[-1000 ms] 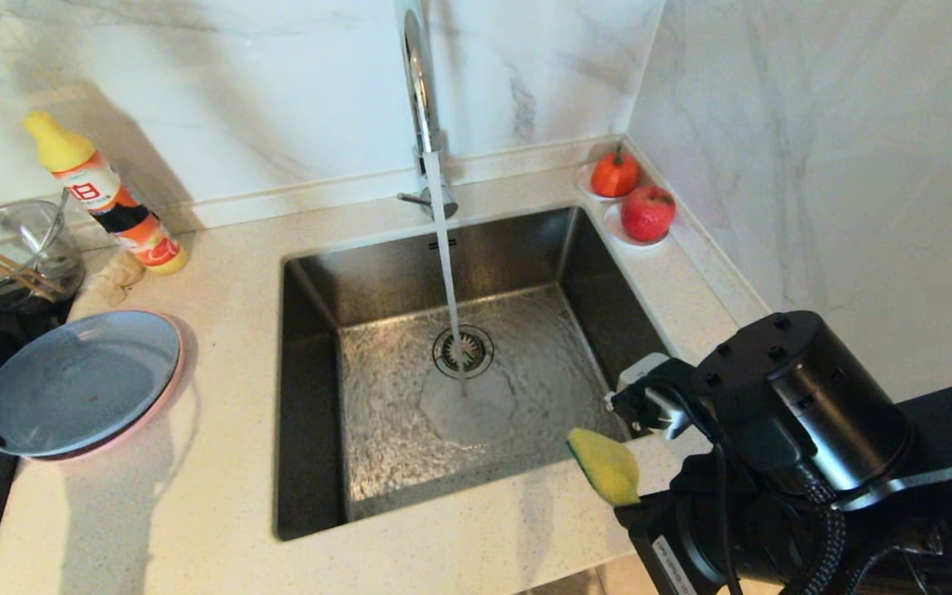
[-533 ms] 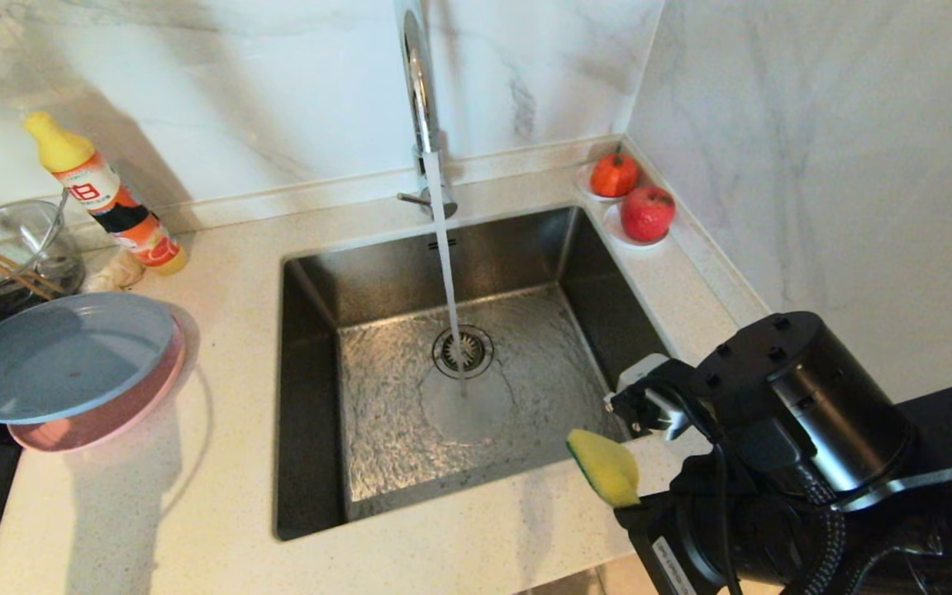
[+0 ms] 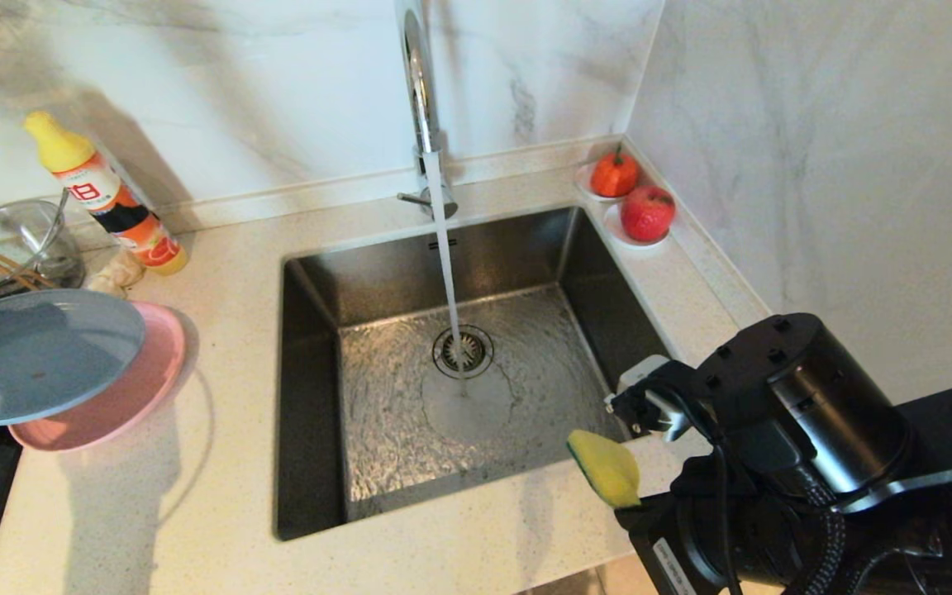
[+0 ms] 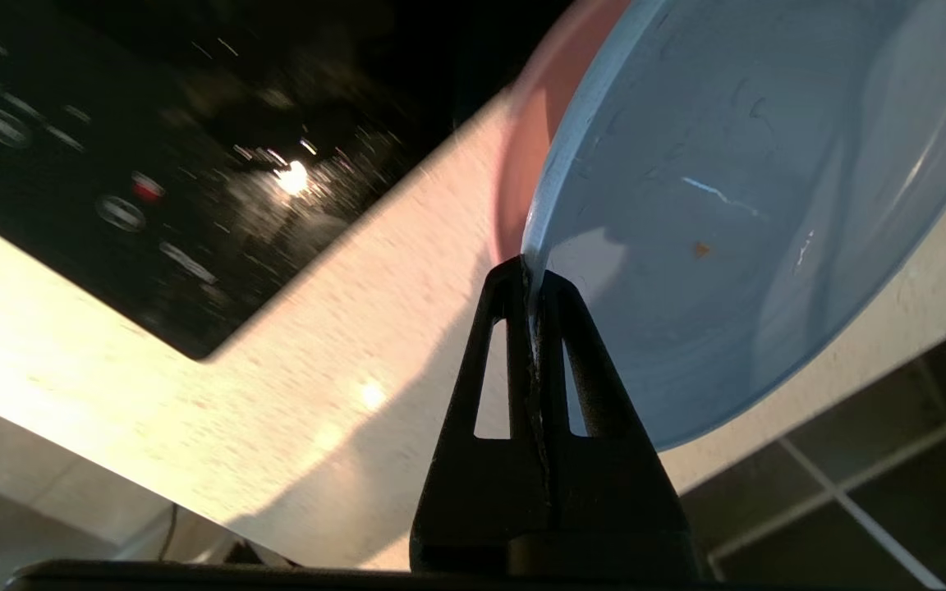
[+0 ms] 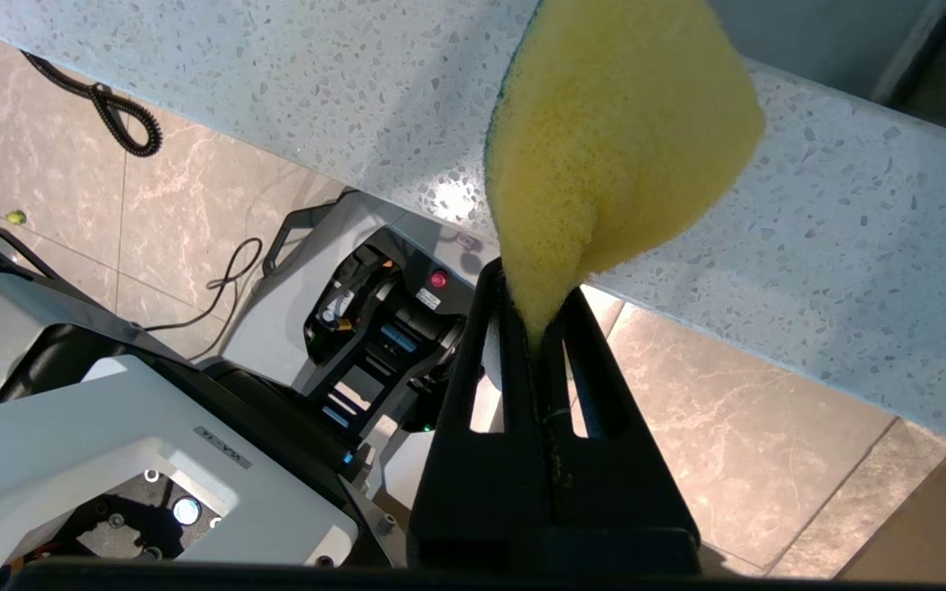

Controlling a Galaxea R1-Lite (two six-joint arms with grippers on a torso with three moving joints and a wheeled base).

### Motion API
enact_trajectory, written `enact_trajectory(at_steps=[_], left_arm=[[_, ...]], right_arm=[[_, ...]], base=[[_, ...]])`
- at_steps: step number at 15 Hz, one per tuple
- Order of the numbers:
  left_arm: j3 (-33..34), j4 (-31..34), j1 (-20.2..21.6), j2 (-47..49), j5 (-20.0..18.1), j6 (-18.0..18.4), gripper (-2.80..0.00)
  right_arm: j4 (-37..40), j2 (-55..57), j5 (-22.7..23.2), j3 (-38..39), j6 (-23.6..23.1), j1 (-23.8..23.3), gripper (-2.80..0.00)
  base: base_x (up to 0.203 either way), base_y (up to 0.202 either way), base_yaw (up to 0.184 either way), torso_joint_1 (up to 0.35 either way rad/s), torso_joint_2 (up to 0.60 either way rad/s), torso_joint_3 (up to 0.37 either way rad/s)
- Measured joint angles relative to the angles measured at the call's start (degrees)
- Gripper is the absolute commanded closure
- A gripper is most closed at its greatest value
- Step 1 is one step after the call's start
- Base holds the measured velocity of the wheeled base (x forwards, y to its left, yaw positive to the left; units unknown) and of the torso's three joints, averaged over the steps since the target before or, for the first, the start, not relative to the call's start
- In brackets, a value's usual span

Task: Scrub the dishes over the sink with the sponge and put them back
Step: Wash the plate

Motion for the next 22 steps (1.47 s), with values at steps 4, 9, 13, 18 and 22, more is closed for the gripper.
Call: enact_trajectory(at_steps=[4, 9, 13, 18, 22], left_arm=[[-0.90, 0.21, 4.09, 0.77, 0.01, 1.71, 0.00], [-0.40, -0.28, 9.48, 3.25, 0.00, 4.27, 0.00], [-0.80, -0.59, 11.76, 6.12, -0.07, 4.49, 0.00], [-0.73, -0.71, 13.26, 9.08, -0.15, 4.49, 0.00], [-2.18, -1.43, 14.91, 10.34, -0.33, 4.33, 0.00]], right_arm=[[0.04, -0.16, 0.05, 0.11, 0.00, -0.02, 0.00], [-0.01, -0.30, 0.05, 0.20, -0.09, -0.02, 0.00], [-0.05, -0.13, 0.06, 0.20, -0.17, -0.02, 0.00], [-0.01, -0.13, 0.06, 0.20, -0.17, -0.02, 0.00], [0.06, -0.28, 0.07, 0.55, -0.17, -0.02, 0.00]], base=[[0.000, 0.000, 0.000, 0.000, 0.00, 0.000], [0.000, 0.000, 0.000, 0.000, 0.00, 0.000], [0.000, 0.000, 0.000, 0.000, 0.00, 0.000], [0.000, 0.000, 0.000, 0.000, 0.00, 0.000], [0.000, 0.000, 0.000, 0.000, 0.00, 0.000]])
